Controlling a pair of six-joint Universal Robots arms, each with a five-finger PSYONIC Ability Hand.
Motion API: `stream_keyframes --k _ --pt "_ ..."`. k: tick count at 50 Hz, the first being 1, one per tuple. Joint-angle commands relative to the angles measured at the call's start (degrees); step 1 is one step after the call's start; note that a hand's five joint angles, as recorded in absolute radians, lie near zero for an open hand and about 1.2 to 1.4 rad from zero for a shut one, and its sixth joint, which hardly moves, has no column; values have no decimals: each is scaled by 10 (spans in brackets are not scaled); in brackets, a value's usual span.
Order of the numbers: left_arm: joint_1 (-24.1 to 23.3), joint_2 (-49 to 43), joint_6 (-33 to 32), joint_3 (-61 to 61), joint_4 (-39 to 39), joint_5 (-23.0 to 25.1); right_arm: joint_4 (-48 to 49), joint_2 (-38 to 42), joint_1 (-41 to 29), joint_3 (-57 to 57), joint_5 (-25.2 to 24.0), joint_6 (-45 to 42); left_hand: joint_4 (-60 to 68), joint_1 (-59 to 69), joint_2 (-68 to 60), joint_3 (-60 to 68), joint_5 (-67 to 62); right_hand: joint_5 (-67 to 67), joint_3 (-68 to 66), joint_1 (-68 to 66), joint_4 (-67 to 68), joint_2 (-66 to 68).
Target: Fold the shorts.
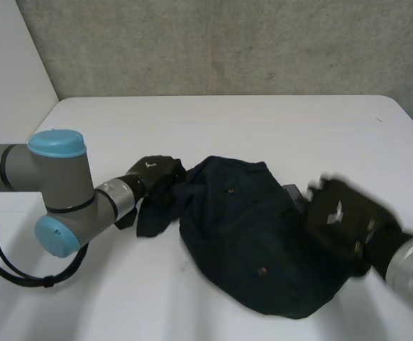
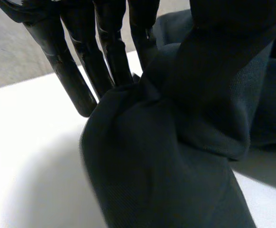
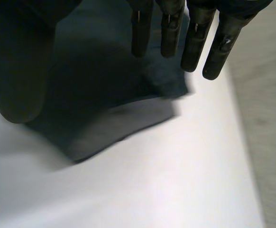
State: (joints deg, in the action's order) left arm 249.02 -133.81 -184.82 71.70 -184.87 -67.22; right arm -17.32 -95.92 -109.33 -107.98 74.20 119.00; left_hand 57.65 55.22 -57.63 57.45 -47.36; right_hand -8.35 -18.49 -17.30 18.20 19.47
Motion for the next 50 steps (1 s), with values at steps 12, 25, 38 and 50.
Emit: stream_keyframes --k 12,25,38,50 --pt "-49 170 -54 101 24 -108 -3 313 10 459 -2 455 223 248 -224 225 -226 39 40 28 -37 -50" --pt "-104 329 -56 188 22 -113 -76 587 -72 724 -71 479 223 248 -224 225 -226 44 45 33 -42 -55" --pt "-96 320 -120 154 -2 -114 -20 646 -86 858 -7 461 223 248 -224 225 -226 -616 -615 -627 618 605" --pt "-61 223 -237 -137 -245 -241 327 431 -87 807 52 417 223 248 -224 225 -226 -616 -615 -627 618 605"
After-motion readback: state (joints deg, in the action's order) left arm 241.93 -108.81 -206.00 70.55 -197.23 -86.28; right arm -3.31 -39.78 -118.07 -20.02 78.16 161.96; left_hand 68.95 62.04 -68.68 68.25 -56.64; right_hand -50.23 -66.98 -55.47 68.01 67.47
